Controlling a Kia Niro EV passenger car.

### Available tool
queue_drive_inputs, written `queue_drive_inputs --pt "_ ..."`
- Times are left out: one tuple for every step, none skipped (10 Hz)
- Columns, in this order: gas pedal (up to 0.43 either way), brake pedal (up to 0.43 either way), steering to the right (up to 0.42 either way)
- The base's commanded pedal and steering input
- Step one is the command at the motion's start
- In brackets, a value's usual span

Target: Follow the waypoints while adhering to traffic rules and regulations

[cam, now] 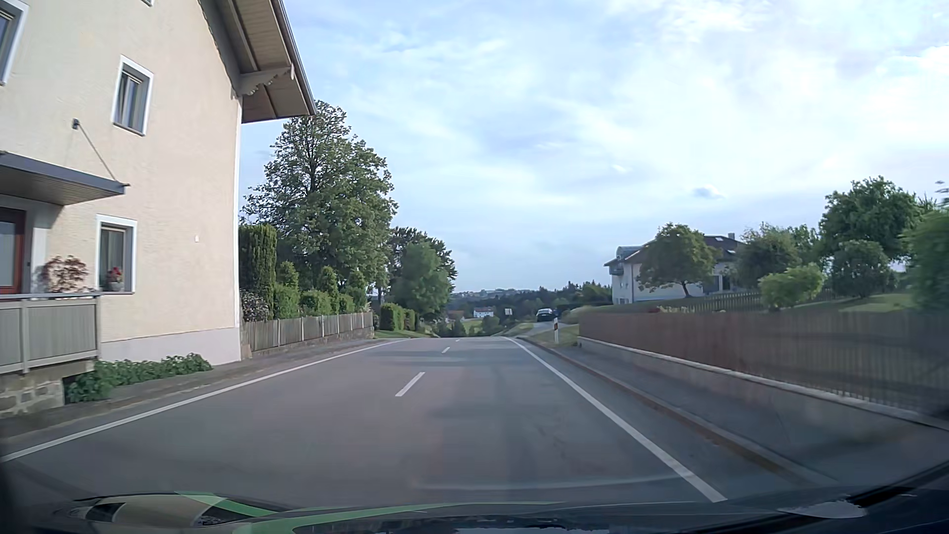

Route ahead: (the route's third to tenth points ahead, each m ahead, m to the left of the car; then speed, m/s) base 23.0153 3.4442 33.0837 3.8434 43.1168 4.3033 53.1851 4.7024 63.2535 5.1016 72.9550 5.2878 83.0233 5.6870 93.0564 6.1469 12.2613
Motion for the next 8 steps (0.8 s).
queue_drive_inputs --pt "0.039 0.0 -0.009" --pt "0.039 0.0 -0.008" --pt "0.008 0.0 -0.008" --pt "0.008 0.0 -0.008" --pt "0.008 0.0 -0.008" --pt "0.008 0.0 -0.007" --pt "0.008 0.0 -0.006" --pt "0.008 0.0 -0.006"
